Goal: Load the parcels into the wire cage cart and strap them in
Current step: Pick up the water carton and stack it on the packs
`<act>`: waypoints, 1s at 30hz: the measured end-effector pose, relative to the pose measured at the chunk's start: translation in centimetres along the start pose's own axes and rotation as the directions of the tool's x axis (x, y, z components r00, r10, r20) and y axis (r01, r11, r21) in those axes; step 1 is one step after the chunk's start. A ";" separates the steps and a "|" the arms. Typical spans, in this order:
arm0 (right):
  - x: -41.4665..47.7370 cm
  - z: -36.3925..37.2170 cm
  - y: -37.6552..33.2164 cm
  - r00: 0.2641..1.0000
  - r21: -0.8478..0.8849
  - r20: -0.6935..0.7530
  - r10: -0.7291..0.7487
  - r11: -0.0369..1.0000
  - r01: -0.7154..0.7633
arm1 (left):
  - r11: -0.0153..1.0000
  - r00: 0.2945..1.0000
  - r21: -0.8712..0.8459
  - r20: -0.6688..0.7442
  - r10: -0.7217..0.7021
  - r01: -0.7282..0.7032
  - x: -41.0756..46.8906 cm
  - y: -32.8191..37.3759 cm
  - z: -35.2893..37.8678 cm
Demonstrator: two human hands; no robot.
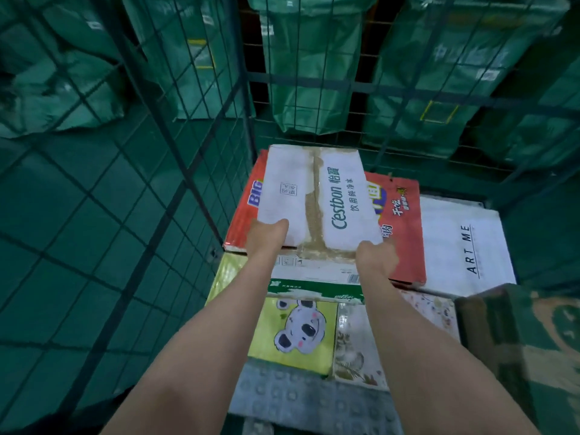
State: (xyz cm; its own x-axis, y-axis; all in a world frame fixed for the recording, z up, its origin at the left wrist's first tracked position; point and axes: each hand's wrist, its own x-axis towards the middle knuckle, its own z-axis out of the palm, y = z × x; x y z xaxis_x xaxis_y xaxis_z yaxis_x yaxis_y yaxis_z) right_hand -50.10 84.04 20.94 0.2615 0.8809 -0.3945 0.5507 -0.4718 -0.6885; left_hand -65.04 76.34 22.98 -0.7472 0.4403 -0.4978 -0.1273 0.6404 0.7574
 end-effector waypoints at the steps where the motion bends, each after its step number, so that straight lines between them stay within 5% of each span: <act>1: 0.7 1.1 0.0 1.000 0.020 -0.018 0.018 1.000 -0.018 | 1.000 1.000 0.029 -0.002 -0.001 0.001 1.3 0.0 0.4; 6: 3.0 7.0 0.5 0.989 0.125 -0.101 0.110 0.987 -0.097 | 0.997 0.998 0.073 0.055 0.015 -0.019 8.7 -0.8 2.4; 14: 6.2 17.1 1.8 0.937 0.271 -0.058 0.343 0.909 -0.316 | 0.881 0.951 0.358 0.095 0.294 -0.309 18.2 -1.1 4.2; 18: 5.1 23.7 2.5 0.924 0.309 0.148 0.353 0.871 -0.382 | 0.793 0.792 0.204 0.388 0.473 -0.574 21.1 -3.0 4.9; 21: 3.7 27.8 0.8 0.835 0.303 0.492 0.247 0.850 -0.430 | 0.718 0.693 0.136 0.431 0.578 -0.683 21.7 -3.4 6.3; 23: 3.8 28.1 -0.4 0.759 0.276 0.631 0.160 0.868 -0.413 | 0.774 0.775 0.140 0.272 0.570 -0.618 22.6 -4.0 6.5; 26: 6.7 27.2 -1.0 0.720 0.162 0.664 0.201 0.901 -0.401 | 0.915 0.932 0.189 -0.007 0.363 -0.356 24.5 -5.4 6.0; 28: 7.9 27.0 -0.8 0.701 0.104 0.670 0.246 0.903 -0.417 | 0.984 0.996 0.170 -0.061 0.071 -0.060 25.0 -6.1 6.2; 30: 7.9 27.3 -1.6 0.646 0.153 0.747 0.160 0.903 -0.402 | 0.956 0.957 0.076 0.046 -0.288 0.284 25.0 -6.6 7.1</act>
State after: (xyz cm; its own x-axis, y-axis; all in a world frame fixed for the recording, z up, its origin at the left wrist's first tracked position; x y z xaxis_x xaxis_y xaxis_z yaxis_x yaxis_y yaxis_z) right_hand -70.53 90.69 2.32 -0.3347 0.4653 -0.8194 0.2706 -0.7855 -0.5566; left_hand -78.26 87.56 2.56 -0.6483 0.2656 -0.7136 -0.2846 0.7848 0.5506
